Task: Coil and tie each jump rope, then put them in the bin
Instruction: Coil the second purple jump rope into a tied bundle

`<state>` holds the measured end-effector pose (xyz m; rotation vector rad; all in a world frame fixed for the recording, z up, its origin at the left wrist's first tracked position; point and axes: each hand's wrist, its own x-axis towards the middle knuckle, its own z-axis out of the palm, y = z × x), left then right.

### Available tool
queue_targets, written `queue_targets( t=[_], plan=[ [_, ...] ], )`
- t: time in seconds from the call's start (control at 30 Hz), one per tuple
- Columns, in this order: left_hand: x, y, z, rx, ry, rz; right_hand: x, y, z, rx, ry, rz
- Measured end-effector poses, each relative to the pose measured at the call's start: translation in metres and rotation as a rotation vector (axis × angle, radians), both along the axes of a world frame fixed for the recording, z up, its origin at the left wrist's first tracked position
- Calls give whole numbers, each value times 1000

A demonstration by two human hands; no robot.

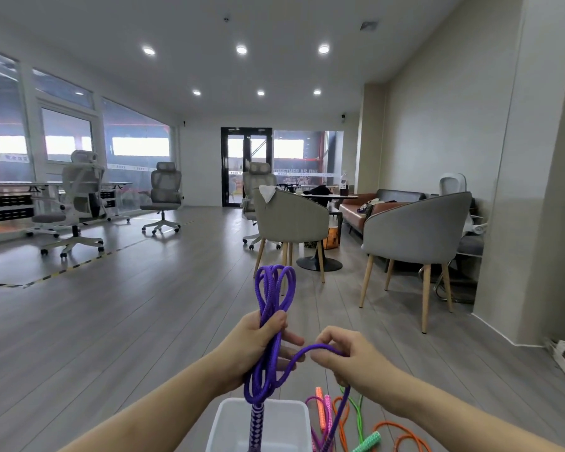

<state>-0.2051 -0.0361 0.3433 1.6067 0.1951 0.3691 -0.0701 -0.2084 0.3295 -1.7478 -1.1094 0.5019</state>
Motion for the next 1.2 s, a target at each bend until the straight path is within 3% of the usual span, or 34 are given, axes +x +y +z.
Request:
queue_targets(
  t=[0.13,0.47,0.73,0.97,1.2],
  plan=[
    [0,9,2,-81,-47,64,6,0,-5,111,147,-76],
    [-2,21,4,-46,-56,176,14,4,-10,234,161,-176],
    [-2,24,7,60,-20,192,21,10,-21,117,118,-354],
    [8,16,13,-140,-89,27,12,23,-32,-76,200,-295],
    [12,13,15,-74,-9,-69,2,33,2,317,373,-138]
  ],
)
